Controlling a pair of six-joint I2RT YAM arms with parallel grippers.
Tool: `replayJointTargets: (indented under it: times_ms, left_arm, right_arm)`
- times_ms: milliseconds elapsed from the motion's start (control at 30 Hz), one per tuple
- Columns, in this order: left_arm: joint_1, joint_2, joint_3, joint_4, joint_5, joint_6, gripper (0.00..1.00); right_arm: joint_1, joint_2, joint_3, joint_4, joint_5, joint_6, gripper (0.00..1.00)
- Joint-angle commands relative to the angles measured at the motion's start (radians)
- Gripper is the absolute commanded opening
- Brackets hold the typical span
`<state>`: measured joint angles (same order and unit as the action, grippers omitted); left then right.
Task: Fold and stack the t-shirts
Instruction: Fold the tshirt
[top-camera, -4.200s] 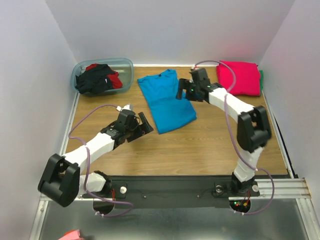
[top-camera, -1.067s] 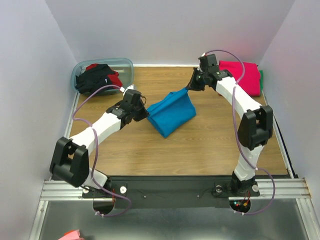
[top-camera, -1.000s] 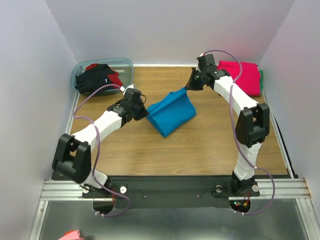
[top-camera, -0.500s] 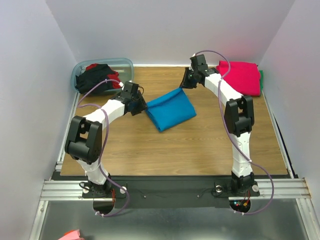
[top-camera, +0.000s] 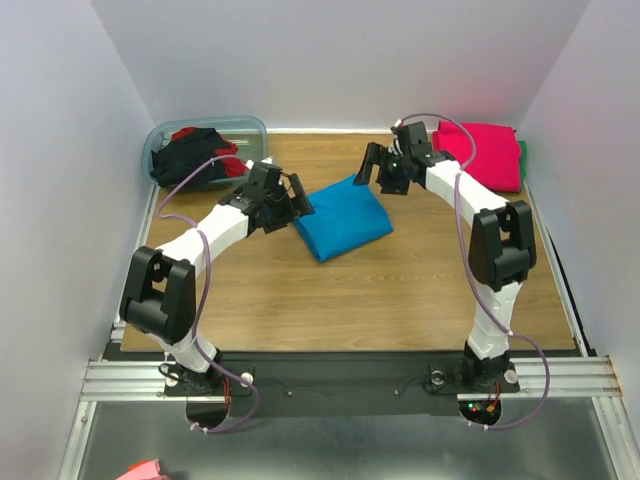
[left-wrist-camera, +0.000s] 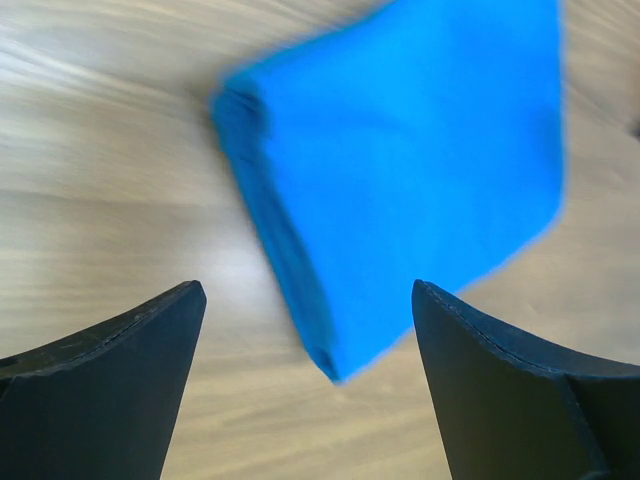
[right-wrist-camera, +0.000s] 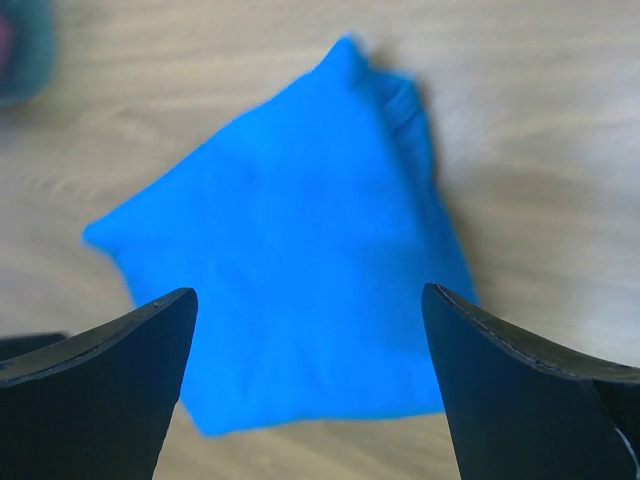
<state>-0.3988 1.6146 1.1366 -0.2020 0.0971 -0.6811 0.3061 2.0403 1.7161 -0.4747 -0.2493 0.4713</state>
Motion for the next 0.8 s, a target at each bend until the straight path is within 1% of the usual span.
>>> replayJointTargets:
  times_ms: [0,67,167,333,500,600,633,767]
  left_arm:
    - [-0.075,-0.058,-0.026,0.107,0.078,-0.026,0.97]
    - [-0.106,-0.03,-0.034,0.15,0.122,-0.031,0.97]
    - [-0.118,0.017,-0.051,0.19,0.164,-0.046,0.97]
    - [-0.118,0.083,-0.069,0.25,0.181,-0.06,0.97]
    - [-0.115,0.136,-0.081,0.251,0.173,-0.046,0.97]
    - [-0.11,0.131,-0.124,0.251,0.162,-0.041,0.97]
    - [-0.106,0.117,-0.132,0.251,0.159,-0.038,0.97]
    - [-0.1,0.084,-0.152,0.228,0.124,0.018,0.96]
  right_arm:
    - [0.007,-0.13,-0.156,0.151,-0.188,0.052,1.0]
    - [0.008,-0.163,-0.258,0.232,-0.241,0.087,1.0]
    - [0.008,-0.158,-0.309,0.265,-0.271,0.101,1.0]
    - [0.007,-0.117,-0.387,0.286,-0.214,0.11,1.0]
    - [0.022,-0.156,-0.532,0.332,-0.171,0.109,1.0]
    - [0.045,-0.222,-0.665,0.389,-0.153,0.127,1.0]
    - [0.065,-0.245,-0.741,0.399,-0.145,0.135,1.0]
    - [0.128,-0.379,-0.895,0.456,-0.113,0.188,1.0]
